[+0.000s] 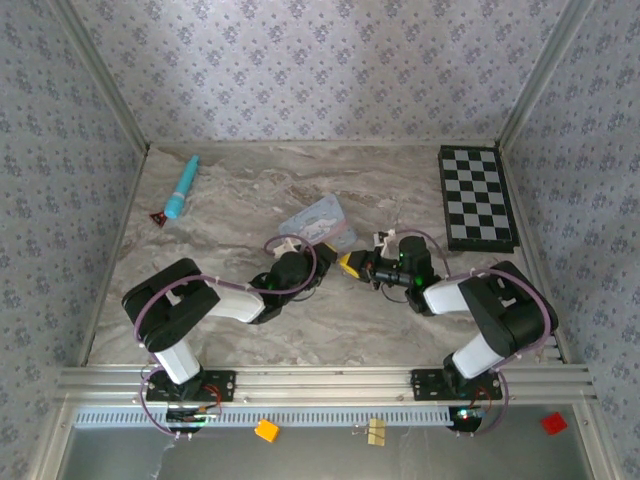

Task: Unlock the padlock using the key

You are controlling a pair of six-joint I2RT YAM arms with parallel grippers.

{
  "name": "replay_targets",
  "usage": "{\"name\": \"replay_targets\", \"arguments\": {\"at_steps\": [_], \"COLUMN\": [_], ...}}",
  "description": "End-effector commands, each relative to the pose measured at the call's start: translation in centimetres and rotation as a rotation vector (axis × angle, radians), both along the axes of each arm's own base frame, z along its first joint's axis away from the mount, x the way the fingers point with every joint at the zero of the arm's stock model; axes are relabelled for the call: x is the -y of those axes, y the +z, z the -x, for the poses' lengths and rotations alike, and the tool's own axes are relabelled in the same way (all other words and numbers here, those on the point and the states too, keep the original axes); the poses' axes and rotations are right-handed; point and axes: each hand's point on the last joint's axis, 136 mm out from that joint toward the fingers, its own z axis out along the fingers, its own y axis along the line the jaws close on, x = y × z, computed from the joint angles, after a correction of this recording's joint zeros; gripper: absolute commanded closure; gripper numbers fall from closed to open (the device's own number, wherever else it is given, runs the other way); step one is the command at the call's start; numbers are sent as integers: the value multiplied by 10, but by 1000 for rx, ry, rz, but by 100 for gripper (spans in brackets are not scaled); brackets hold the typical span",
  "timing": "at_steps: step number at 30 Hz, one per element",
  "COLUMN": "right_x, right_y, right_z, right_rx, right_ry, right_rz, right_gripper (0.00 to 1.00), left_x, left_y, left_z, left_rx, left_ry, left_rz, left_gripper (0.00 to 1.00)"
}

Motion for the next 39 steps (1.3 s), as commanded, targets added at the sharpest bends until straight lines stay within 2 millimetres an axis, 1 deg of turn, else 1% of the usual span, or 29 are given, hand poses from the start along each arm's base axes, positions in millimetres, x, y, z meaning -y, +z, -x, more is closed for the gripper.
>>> {"name": "replay_targets", "arguments": {"at_steps": [1,3,6,12,16,18,23,26,28,33,36,39], "right_x": [11,13,13,3,10,11,1,-9,-14,-16,-22,-29], "right_y": [30,26,27,28,20,19,25,33,38,41,45,46], "right_z": [-48,-49,-50,-46,-46,-46,-42,-35,-26,-4,9,18], "right_rx": [147,142,143,152,139,135,144,155,161,172,188,195], "right_ry": [-163,-169,-174,-150,-164,-165,-141,-118,-104,-99,-88,-78], "right_rz": [-31,-28,-37,-27,-16,-24,-35,-48,-59,-36,-29,-20], "right_gripper": [100,100,100,100,100,100,100,100,100,100,100,100], "left_x": [81,81,80,81,80,79,80,79,77,58,49,46], "left_y": [79,78,76,75,74,73,73,72,70,60,63,71], "left_z": [100,100,99,99,99,99,99,98,96,82,71,62], "left_rx": [93,93,90,89,88,89,89,89,87,80,93,114], "left_ry": [-507,-506,-502,-502,-499,-499,-499,-495,-486,-429,-404,-395], "left_rz": [229,226,224,234,228,227,225,221,218,190,191,197], "left_gripper": [100,100,100,100,100,100,100,100,100,100,100,100]}}
